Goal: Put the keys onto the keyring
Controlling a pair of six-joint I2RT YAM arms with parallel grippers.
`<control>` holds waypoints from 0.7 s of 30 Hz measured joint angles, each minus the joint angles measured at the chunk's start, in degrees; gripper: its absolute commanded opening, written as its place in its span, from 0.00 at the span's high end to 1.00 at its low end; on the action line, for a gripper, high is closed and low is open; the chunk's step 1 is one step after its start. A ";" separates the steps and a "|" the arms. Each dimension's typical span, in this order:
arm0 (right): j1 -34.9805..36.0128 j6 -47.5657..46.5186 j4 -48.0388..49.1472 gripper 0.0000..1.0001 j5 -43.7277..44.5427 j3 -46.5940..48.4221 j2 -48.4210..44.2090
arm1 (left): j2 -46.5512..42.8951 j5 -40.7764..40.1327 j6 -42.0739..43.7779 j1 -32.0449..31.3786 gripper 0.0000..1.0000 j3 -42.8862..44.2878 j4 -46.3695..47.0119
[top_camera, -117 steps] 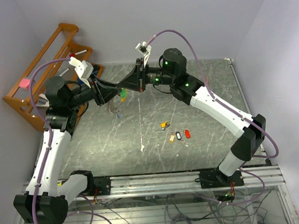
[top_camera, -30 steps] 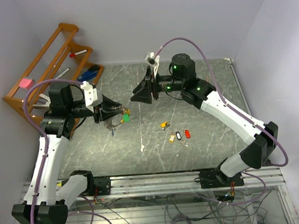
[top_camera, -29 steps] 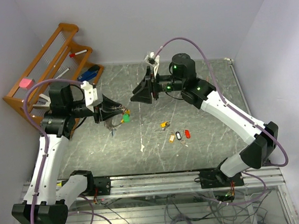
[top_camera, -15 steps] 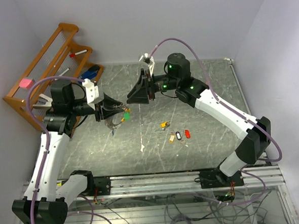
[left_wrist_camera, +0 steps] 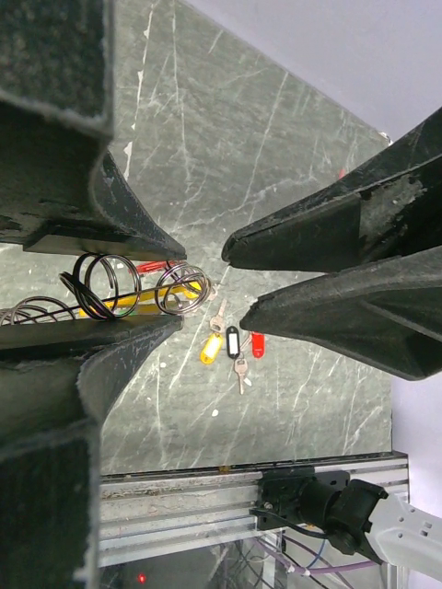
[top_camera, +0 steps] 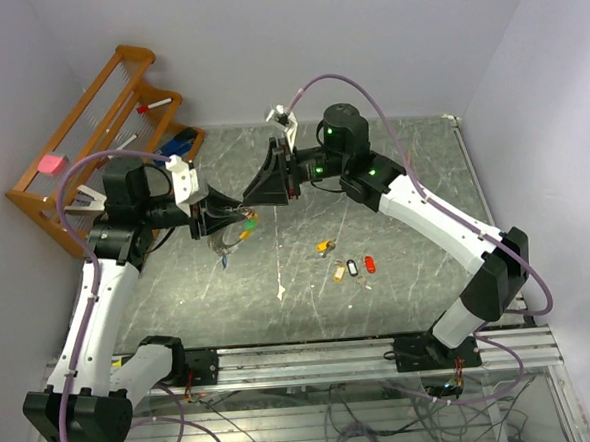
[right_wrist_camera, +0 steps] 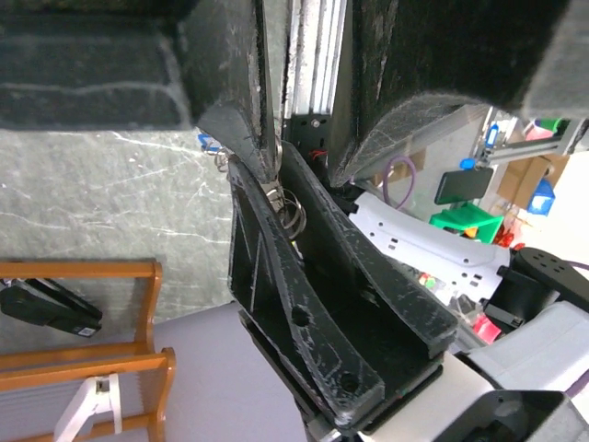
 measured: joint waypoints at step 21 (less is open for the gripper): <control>0.74 -2.08 -6.95 0.73 0.55 2.38 2.29 | 0.02 -1.16 -0.57 -0.74 0.93 -1.05 0.74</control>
